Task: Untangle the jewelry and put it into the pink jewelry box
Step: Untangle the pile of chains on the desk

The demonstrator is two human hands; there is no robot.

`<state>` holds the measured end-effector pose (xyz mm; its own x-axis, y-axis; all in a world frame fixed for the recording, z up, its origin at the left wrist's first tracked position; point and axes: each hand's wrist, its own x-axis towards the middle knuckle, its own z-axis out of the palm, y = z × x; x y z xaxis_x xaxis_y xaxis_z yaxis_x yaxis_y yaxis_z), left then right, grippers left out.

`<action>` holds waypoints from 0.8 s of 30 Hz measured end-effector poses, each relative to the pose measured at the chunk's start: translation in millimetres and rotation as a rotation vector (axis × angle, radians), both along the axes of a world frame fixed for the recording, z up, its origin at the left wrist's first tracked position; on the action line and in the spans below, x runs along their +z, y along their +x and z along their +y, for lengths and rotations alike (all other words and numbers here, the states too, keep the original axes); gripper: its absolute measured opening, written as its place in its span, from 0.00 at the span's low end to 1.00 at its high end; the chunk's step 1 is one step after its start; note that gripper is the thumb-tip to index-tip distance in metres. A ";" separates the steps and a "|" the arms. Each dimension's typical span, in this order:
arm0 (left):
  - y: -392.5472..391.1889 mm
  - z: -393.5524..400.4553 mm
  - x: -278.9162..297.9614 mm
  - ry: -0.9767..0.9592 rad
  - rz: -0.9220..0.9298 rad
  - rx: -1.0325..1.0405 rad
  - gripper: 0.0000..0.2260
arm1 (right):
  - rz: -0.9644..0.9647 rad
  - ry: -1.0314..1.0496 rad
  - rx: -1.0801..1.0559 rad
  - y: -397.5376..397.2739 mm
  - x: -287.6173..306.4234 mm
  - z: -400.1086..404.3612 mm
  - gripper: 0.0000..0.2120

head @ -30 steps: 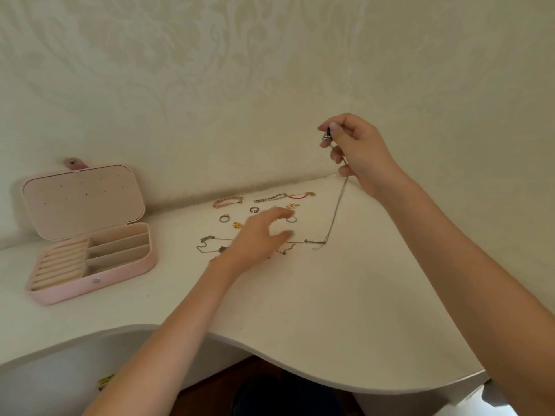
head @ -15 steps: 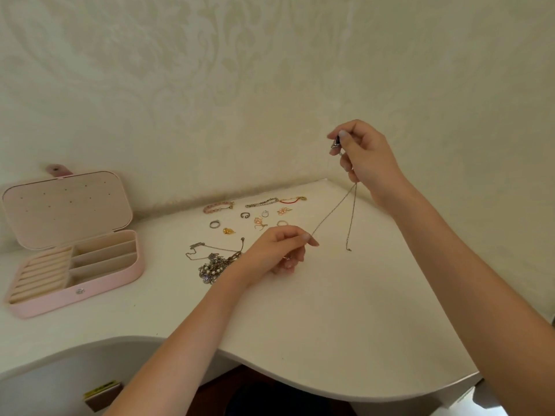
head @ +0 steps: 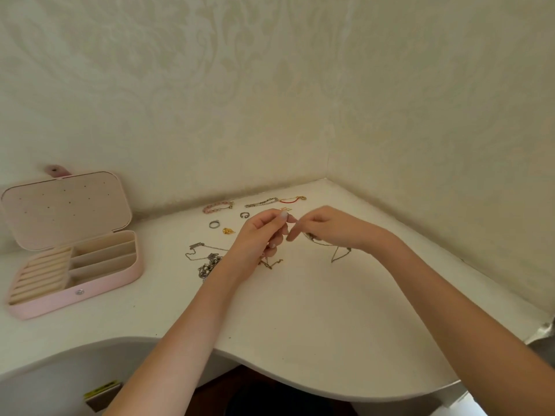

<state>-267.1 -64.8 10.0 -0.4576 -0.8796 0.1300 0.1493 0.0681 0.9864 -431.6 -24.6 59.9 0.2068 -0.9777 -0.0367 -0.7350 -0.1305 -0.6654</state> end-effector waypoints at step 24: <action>9.1 -1.9 -0.5 0.000 -0.092 0.047 0.10 | -0.529 -0.132 -0.339 -28.0 -1.4 6.0 0.13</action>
<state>-258.0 -66.7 9.5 -0.4259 -0.9003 0.0898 0.0549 0.0733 0.9958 -459.5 -18.6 58.5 -0.1573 -0.9813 0.1109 -0.3261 -0.0544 -0.9438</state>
